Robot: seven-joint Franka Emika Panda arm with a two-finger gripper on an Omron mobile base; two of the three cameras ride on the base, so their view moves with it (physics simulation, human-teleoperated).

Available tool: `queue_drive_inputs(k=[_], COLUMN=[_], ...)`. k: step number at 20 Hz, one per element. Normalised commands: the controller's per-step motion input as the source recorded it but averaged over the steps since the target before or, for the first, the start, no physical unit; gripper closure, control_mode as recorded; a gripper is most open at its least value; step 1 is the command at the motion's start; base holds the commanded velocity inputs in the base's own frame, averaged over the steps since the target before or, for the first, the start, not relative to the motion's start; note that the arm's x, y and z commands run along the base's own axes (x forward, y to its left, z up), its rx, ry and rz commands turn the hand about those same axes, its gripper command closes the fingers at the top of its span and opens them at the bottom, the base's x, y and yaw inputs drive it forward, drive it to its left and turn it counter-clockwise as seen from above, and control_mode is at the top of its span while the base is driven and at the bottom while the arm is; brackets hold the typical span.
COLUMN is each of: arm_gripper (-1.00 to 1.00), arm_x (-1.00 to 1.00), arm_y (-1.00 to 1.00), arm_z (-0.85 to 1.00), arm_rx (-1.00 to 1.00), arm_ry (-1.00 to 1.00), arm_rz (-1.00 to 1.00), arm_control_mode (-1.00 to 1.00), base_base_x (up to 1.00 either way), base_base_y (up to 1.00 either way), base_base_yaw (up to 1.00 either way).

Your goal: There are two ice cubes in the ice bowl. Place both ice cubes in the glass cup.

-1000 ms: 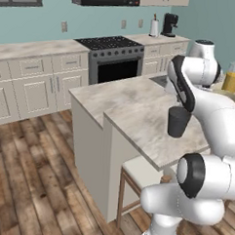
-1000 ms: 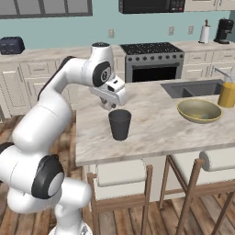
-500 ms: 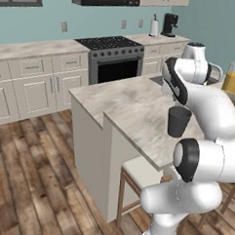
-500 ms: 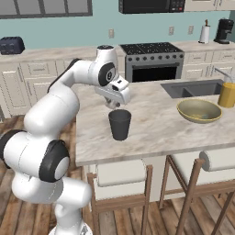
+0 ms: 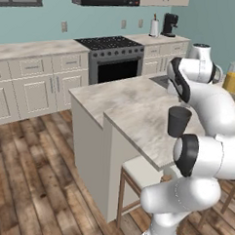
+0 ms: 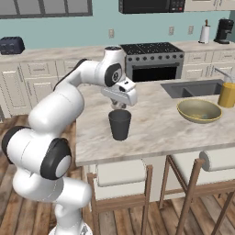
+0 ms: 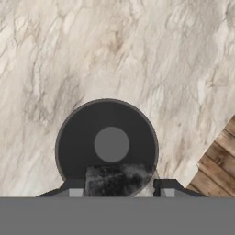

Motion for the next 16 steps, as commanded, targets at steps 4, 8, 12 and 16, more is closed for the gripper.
queue_drive_inputs(k=[4,8,12,16], arm_gripper=[1.0,1.0,1.0,1.0], arm_x=[0.07,0.01,0.0,0.0], arm_y=[0.0,0.0,0.0,0.0], arm_z=[-0.05,-0.11,-0.24,-0.22], arm_rx=[0.0,0.0,0.0,0.0], arm_ry=[0.0,0.02,0.11,0.08], arm_rz=[0.0,0.0,0.0,0.0], arm_control_mode=[-1.0,-1.0,-1.0,-1.0], base_base_x=[0.0,0.0,0.0,0.0], base_base_y=[0.0,0.0,0.0,0.0], base_base_yaw=[0.0,0.0,0.0,0.0])
